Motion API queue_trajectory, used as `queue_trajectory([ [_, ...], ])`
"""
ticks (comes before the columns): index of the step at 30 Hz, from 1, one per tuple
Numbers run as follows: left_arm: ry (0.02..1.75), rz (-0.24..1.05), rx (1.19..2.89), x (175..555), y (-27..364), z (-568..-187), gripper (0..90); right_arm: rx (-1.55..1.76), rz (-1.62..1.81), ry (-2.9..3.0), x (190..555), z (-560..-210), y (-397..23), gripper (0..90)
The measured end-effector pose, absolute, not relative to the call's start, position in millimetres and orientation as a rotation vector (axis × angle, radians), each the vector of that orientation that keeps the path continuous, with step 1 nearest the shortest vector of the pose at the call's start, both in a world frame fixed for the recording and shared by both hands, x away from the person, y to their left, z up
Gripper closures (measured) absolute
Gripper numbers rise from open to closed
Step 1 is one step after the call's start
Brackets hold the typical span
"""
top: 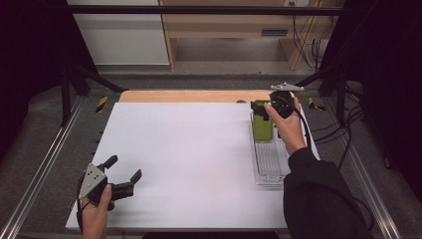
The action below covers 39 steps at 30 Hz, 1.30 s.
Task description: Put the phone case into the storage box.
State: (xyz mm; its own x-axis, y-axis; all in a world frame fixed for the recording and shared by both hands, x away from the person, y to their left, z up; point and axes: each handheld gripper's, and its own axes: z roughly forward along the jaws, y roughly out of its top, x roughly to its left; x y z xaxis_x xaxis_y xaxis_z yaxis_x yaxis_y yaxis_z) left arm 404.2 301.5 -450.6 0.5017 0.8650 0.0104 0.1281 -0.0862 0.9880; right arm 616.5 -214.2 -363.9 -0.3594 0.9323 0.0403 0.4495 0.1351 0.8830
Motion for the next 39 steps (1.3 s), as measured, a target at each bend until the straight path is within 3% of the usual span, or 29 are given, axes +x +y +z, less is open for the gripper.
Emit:
queue_trajectory([
  [39, 0.898, 0.775, 1.546, 403.6, 306.2, -451.2, 1.1, 1.320, 1.295, 1.869, 574.1, -333.9, -205.4, 5.6],
])
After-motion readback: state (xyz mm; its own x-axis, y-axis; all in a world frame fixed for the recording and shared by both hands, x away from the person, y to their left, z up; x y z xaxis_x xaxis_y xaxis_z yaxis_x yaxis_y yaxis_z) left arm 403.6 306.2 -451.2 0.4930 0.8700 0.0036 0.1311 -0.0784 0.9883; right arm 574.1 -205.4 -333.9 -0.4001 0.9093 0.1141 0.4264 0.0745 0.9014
